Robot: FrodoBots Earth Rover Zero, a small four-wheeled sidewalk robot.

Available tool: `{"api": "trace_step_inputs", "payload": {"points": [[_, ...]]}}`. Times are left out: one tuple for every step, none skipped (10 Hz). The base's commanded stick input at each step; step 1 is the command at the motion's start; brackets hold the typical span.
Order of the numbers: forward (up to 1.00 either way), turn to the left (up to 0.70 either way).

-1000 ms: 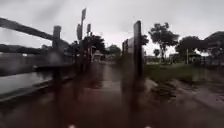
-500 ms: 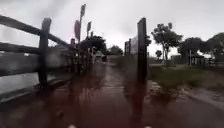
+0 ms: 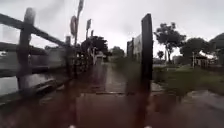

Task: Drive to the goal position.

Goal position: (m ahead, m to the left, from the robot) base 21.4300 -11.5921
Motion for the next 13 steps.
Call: {"api": "trace_step_inputs", "payload": {"points": [[0.0,0.0],[0.0,0.0],[0.0,0.0],[0.0,0.0],[0.0,0.0],[0.02,0.0],[0.61,0.0],[1.0,0.0],[1.0,0.0],[1.0,0.0],[1.0,0.0],[1.0,0.0],[1.0,0.0]]}}
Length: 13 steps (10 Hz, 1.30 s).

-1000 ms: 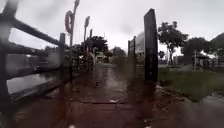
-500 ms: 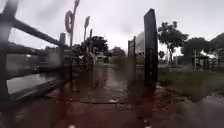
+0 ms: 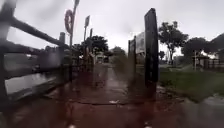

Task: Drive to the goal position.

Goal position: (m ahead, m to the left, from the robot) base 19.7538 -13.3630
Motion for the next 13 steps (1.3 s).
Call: {"api": "trace_step_inputs", "payload": {"points": [[1.0,0.0],[1.0,0.0],[1.0,0.0],[1.0,0.0],[1.0,0.0],[1.0,0.0],[1.0,0.0],[1.0,0.0],[1.0,0.0],[1.0,0.0],[1.0,0.0],[1.0,0.0],[1.0,0.0]]}}
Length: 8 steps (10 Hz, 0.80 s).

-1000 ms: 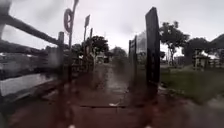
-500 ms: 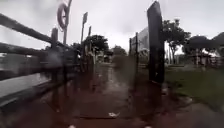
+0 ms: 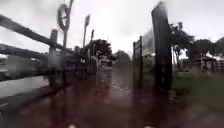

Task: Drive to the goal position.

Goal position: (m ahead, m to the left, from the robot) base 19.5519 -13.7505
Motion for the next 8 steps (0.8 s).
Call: {"api": "trace_step_inputs", "payload": {"points": [[1.0,0.0],[1.0,0.0],[1.0,0.0],[1.0,0.0],[1.0,0.0],[1.0,0.0],[1.0,0.0],[1.0,0.0]]}}
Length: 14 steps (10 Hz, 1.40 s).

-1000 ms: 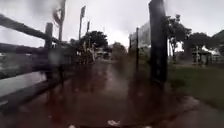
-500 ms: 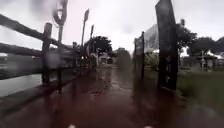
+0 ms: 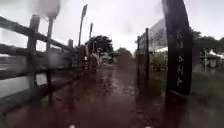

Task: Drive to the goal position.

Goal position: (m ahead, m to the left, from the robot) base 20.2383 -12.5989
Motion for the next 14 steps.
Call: {"api": "trace_step_inputs", "payload": {"points": [[1.0,0.0],[1.0,0.0],[1.0,0.0],[1.0,0.0],[1.0,0.0],[1.0,0.0],[1.0,0.0],[1.0,0.0],[1.0,0.0],[1.0,0.0],[1.0,0.0],[1.0,0.0],[1.0,0.0],[1.0,0.0]]}}
